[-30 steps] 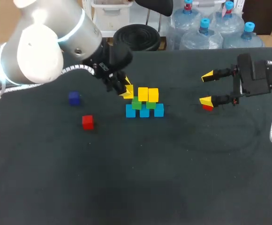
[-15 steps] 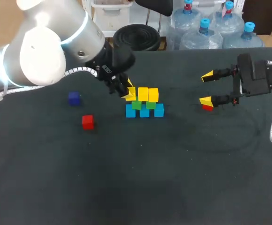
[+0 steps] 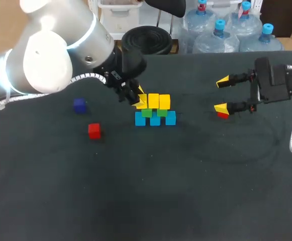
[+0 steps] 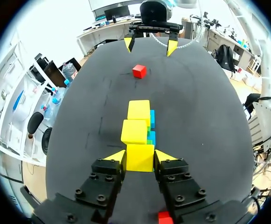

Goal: Place the blue cubes, place green cubes on the blue cubes, place the yellow cubes on the green cubes, then place the red cubes on the yellow cubes, and place purple cube on the red cubes.

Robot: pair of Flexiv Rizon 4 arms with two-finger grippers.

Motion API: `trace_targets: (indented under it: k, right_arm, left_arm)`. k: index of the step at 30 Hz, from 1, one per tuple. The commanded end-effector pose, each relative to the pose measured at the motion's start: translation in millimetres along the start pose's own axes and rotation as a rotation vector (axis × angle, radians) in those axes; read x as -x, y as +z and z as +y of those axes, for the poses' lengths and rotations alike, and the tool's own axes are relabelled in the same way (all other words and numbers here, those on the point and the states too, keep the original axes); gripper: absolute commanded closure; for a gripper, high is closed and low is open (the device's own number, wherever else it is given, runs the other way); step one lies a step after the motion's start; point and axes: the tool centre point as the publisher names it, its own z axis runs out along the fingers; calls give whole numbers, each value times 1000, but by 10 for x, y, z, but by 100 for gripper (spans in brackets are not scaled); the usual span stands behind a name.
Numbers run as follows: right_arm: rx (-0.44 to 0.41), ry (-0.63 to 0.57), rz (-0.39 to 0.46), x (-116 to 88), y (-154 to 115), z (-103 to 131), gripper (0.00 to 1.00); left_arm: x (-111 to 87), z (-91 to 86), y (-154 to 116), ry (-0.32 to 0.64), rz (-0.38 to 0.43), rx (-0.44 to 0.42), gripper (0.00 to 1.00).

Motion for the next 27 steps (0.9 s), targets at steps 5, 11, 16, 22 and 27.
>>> trace_targets:
  k: [5,11,16,22,27]
  right_arm:
    - [-1,-1,-2,-5,8,-2,0]
    - [-1,-1,-2,-5,8,-2,0]
    - [-1,-1,-2,-5,8,-2,0]
    - [-1,-1,-2,-5,8,-2,0]
    - [-1,-1,-2,-5,8,-2,0]
  left_arm:
    - [-3,14,47,-1,2,-6,100]
    - [-4,36,57,1,6,-10,100]
    - [-7,51,40,5,17,-9,100]
    - [-4,56,36,8,27,-11,100]
    - [0,62,39,9,33,-12,100]
